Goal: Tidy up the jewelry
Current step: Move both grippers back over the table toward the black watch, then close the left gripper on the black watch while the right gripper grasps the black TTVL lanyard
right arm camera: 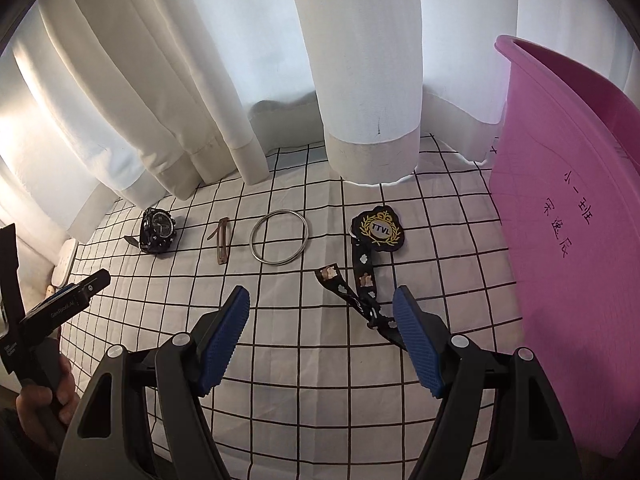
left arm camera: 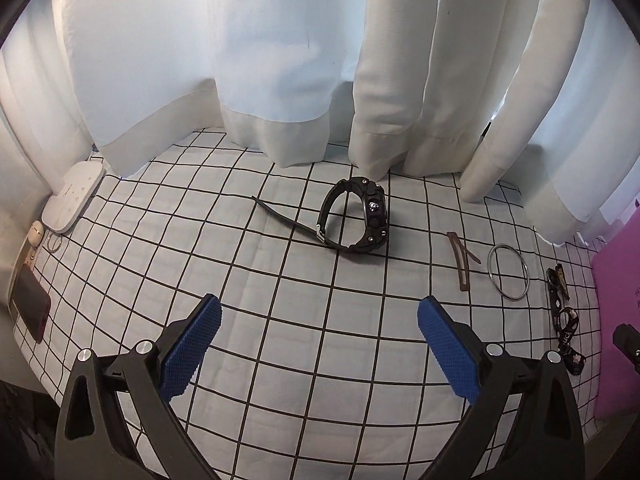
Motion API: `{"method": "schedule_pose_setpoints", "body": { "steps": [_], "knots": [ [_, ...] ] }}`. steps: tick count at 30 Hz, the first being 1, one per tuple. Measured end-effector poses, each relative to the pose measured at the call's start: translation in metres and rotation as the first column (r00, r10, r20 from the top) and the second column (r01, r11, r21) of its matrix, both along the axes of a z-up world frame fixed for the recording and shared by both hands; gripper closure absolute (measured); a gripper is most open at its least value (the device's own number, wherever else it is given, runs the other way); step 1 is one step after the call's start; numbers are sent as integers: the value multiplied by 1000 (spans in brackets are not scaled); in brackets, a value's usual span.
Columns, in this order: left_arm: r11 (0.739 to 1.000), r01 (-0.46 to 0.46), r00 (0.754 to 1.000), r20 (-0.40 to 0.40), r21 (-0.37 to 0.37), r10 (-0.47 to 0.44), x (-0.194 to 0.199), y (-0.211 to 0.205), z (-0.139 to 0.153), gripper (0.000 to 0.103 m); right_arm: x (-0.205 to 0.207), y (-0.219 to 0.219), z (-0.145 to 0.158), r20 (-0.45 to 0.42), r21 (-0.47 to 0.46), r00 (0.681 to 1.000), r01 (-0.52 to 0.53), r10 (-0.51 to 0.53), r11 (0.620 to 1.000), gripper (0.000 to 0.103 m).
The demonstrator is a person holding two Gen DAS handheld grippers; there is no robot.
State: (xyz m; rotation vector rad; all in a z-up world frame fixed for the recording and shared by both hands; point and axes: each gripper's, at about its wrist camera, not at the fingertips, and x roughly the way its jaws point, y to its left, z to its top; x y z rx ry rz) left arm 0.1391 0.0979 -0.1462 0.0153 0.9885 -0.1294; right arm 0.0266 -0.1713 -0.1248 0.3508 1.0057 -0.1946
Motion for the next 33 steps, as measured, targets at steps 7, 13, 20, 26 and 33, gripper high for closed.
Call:
{"method": "schedule_pose_setpoints", "body": {
  "steps": [7,13,20,26,33],
  "knots": [
    [1000,-2,1000,13,13,2,40,-8,-20,7,9,2,-14,-10,-7,1000,23,-23,1000,32],
    [1000,27,1000,11,14,-27,65,-20,-33,7,17,-4,-37,-44,4,997,67,-67,998,32],
    [997,64,998,5,34,-64,78,-33,-47,7,27,-6,-52,-54,-2,995,82,-82,997,32],
    [995,76,997,1,60,-76,89,-39,-58,6,39,-8,-65,-70,-8,993,94,-94,996,32],
    [995,77,997,3,64,-77,97,-43,-64,7,47,-23,-88,-121,-36,981,149,-152,988,32]
  ]
}}
